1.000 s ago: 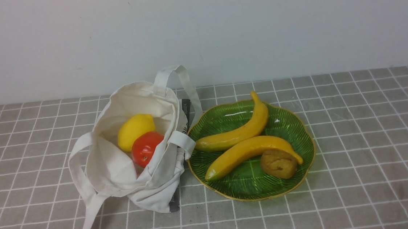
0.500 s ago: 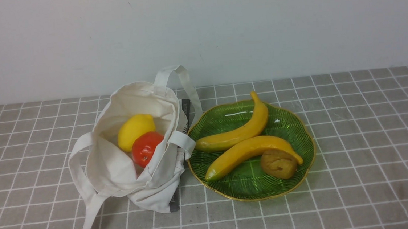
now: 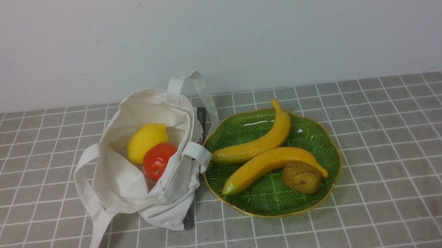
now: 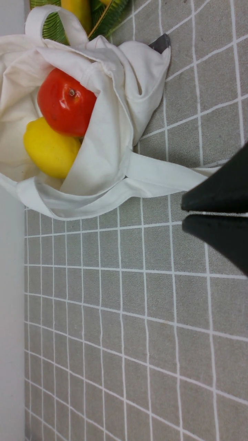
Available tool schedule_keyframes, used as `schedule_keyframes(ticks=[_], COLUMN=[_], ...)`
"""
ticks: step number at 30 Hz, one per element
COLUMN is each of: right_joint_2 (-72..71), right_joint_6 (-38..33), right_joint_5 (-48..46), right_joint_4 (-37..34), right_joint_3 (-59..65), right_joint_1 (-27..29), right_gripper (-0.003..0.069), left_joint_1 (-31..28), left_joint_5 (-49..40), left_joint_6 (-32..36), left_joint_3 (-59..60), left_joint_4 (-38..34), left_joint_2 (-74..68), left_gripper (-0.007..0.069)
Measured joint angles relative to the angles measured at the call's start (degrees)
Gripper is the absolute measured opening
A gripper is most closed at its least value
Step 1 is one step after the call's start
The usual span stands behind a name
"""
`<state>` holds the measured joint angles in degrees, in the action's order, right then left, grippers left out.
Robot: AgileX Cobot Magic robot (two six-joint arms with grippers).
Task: Take the fruit out of the bag on the grey coffee tablecloth and place them on the plate.
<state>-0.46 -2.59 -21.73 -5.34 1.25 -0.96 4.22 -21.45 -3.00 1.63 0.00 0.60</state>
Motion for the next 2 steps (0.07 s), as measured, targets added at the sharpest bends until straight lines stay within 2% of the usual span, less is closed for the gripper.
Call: schedule_keyframes(ticks=[2], right_joint_2=[0.0], right_joint_6=[0.0], right_joint_5=[0.0], right_joint_4=[0.0], right_joint_3=[0.0], right_joint_1=[0.0], right_gripper=[-0.0014], left_joint_1=[0.0], left_joint_5=[0.0], left_joint_6=[0.0], left_joint_3=[0.0], left_joint_4=[0.0], left_joint_2=[0.0], left_gripper=[-0.0008])
